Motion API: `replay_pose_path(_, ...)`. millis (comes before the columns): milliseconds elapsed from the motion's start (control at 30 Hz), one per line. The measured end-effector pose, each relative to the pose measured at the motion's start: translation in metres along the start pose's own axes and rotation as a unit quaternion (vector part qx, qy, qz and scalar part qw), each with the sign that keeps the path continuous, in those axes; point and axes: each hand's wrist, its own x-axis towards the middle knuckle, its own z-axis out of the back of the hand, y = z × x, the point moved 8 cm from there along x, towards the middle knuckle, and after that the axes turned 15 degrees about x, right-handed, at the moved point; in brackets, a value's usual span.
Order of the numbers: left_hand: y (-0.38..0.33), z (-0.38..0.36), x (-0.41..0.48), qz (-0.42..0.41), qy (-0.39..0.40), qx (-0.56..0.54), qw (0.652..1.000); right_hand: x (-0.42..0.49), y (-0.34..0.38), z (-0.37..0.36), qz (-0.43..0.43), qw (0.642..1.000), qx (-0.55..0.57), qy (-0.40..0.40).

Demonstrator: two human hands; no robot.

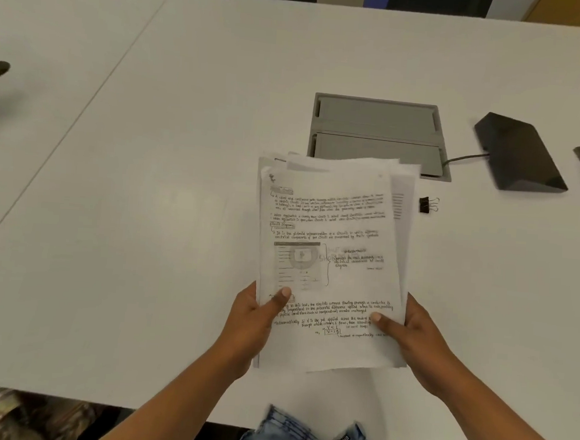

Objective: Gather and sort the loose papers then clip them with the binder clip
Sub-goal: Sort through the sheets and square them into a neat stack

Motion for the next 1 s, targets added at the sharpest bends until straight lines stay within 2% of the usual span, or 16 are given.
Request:
replay_pose_path(233,0.015,0.020,-0.002,0.009,-0.043,-0.014,0.999,-0.001,-0.005,-0.007,-0.033,0.999,0.005,0.008)
replay_pose_path(367,0.024,0.038,-0.005,0.013,-0.047,-0.021,0.999,0.010,-0.008,0.026,0.010,0.993,-0.042,-0.112)
replay_pose_path(433,0.027,0.044,-0.008,0.015,-0.046,-0.024,0.999,0.016,-0.013,0.044,0.026,0.981,-0.083,-0.174)
replay_pose_path(500,0.031,0.050,-0.010,0.016,-0.046,-0.028,0.998,0.024,-0.021,0.055,0.028,0.965,-0.168,-0.200)
replay_pose_path(600,0.037,0.056,-0.014,0.018,-0.045,-0.028,0.998,0.040,-0.039,0.063,-0.002,0.921,-0.333,-0.202)
replay_pose_path(733,0.044,0.058,-0.018,0.024,-0.047,-0.033,0.998,0.052,-0.061,0.063,-0.049,0.858,-0.479,-0.182)
replay_pose_path(900,0.051,0.068,-0.021,0.032,-0.065,-0.036,0.997,0.051,-0.068,0.050,-0.048,0.827,-0.524,-0.199)
replay_pose_path(1000,0.056,0.077,-0.019,0.039,-0.087,-0.036,0.995,0.053,-0.072,0.054,-0.062,0.846,-0.488,-0.206)
